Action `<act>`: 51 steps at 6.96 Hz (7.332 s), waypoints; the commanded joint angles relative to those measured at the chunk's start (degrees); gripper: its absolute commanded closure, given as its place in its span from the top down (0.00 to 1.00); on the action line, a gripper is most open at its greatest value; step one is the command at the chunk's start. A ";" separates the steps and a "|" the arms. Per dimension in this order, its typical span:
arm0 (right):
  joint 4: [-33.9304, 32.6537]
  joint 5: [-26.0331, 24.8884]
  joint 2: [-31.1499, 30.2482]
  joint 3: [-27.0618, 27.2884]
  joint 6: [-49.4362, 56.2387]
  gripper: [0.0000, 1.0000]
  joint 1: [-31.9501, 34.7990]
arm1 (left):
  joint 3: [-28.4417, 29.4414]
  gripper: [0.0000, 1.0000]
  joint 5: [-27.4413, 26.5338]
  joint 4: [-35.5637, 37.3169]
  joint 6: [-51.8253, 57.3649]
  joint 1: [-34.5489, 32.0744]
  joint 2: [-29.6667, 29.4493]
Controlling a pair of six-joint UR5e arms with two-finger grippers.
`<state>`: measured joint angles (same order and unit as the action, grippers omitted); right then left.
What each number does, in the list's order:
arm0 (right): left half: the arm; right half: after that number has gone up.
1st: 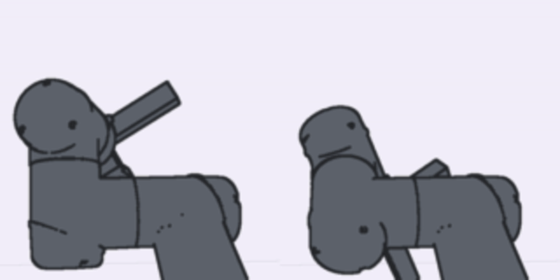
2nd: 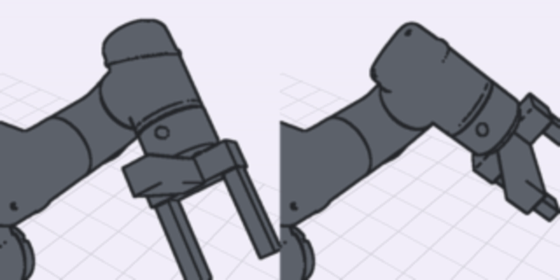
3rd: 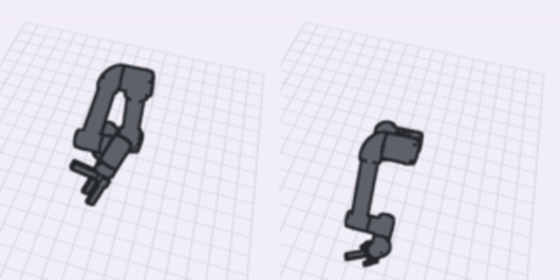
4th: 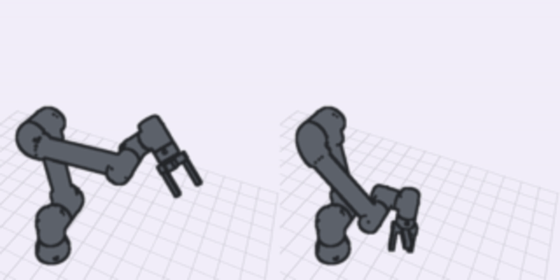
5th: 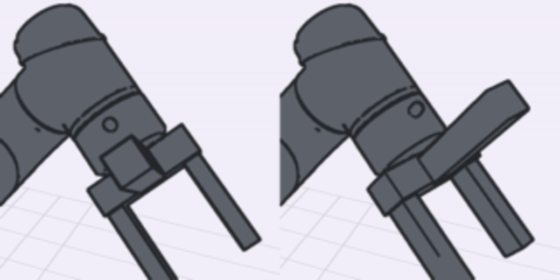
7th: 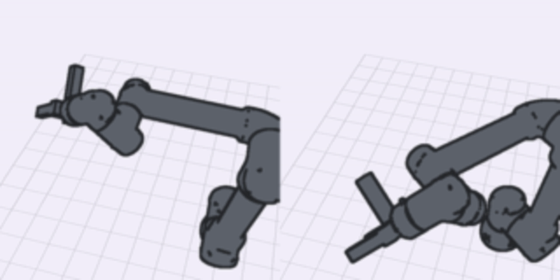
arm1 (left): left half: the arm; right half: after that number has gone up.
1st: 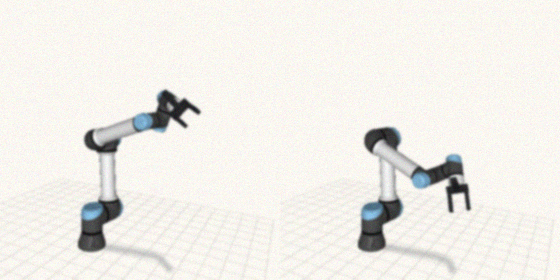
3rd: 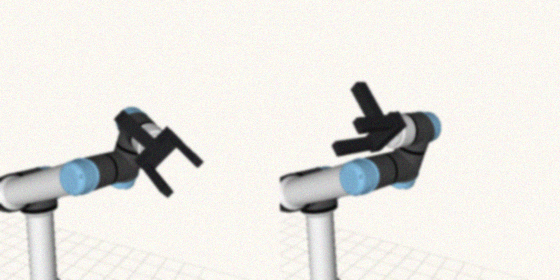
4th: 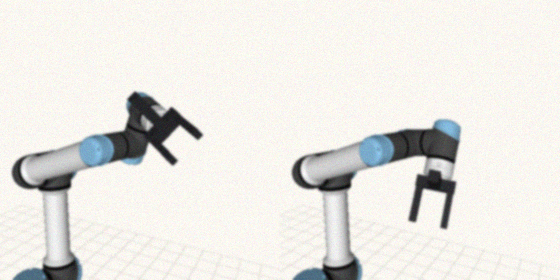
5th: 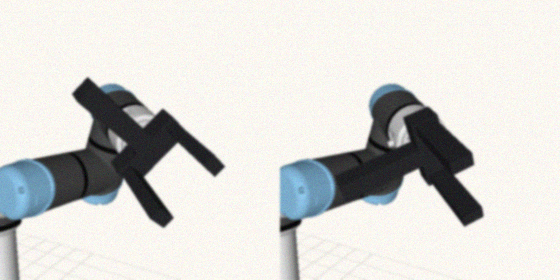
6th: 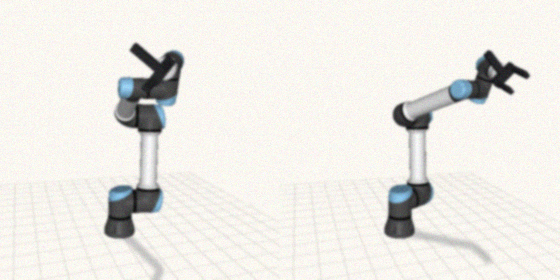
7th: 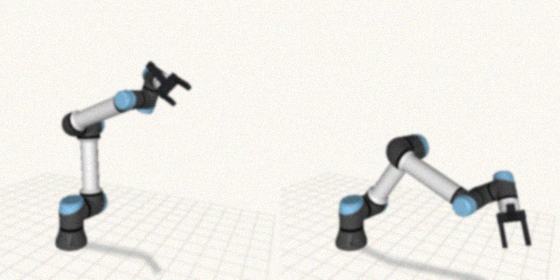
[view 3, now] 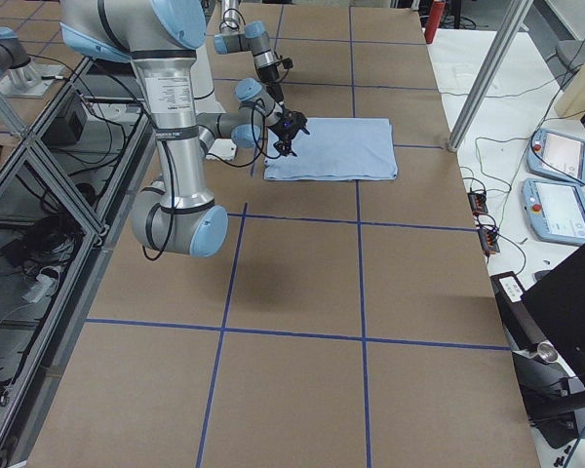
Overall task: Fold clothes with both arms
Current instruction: 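Move both grippers to the shirt corners nearest the robot, then lower both grippers and grasp the near shirt corners, then lift the near edge with both grippers and fold it away from the robot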
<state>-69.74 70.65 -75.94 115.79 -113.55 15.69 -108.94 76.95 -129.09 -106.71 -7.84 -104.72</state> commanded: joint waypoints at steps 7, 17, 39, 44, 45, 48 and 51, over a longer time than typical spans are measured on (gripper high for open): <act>0.13 0.01 0.09 -0.30 -0.27 1.00 -0.13 | 2.68 0.78 -1.55 -0.02 -0.25 2.92 -0.57; 0.13 -0.08 0.09 -0.39 -0.71 1.00 -0.66 | 2.86 0.00 -1.54 -0.19 -0.08 3.27 -1.63; -14.81 -1.75 7.82 -7.50 -20.66 0.48 -10.33 | 2.68 0.00 -1.63 -0.37 0.01 3.27 -2.24; -14.90 -2.89 7.82 -5.94 -19.87 0.00 -10.15 | -1.16 0.00 -1.11 -0.02 0.89 3.10 -1.46; -15.08 -2.80 7.65 -2.70 -19.87 0.00 -9.89 | -4.93 0.00 -0.23 1.64 1.06 2.57 -1.19; -35.31 -2.28 7.91 18.96 -19.87 0.00 -12.86 | -24.07 0.00 4.95 21.54 1.07 2.48 -1.63; -38.90 -2.45 13.51 12.13 -14.03 0.00 -10.26 | -26.07 0.00 6.37 28.63 7.08 -0.57 -3.64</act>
<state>-108.03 68.34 -64.81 131.48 -131.44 3.44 -134.91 83.10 -101.99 -103.71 -6.22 -107.19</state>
